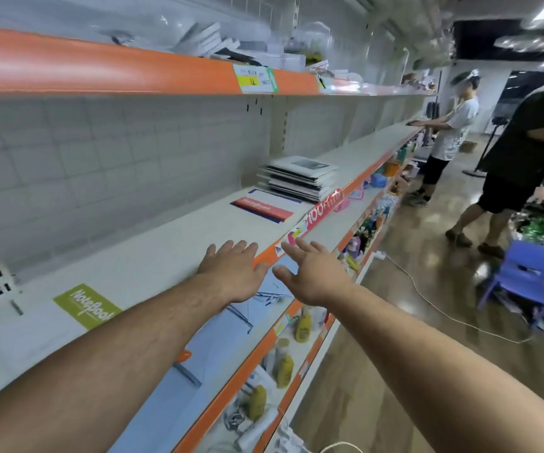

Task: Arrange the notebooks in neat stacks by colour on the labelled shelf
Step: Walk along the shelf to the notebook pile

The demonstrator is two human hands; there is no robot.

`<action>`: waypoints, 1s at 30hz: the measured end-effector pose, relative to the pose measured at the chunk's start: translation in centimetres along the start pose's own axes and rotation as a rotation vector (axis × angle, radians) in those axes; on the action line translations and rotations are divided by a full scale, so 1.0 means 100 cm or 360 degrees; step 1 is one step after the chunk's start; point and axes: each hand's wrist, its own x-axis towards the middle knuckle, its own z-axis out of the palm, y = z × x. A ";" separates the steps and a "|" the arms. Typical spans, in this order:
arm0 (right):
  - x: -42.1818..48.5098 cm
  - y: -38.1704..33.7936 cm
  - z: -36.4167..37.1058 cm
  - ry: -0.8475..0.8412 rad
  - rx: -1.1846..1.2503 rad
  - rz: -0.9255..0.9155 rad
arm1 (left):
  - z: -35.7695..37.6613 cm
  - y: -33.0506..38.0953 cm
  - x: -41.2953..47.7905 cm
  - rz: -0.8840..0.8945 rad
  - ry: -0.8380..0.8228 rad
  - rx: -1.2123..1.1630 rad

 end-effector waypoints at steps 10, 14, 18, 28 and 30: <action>0.131 0.095 0.008 -0.0130 -0.0055 -0.0365 | 0.001 0.046 0.099 -0.0342 -0.0018 -0.0040; 0.173 0.123 0.000 -0.0139 -0.0042 -0.0500 | -0.003 0.064 0.124 -0.0485 -0.0007 -0.0080; 0.199 0.138 0.001 -0.0211 -0.0057 -0.0607 | -0.005 0.070 0.138 -0.0590 -0.0055 -0.0091; 0.286 0.150 0.004 -0.0322 -0.0076 -0.0574 | -0.010 0.039 0.193 -0.0684 -0.0148 -0.0043; 0.304 0.151 0.010 -0.0364 -0.0118 -0.0540 | -0.004 0.033 0.207 -0.0656 -0.0192 -0.0051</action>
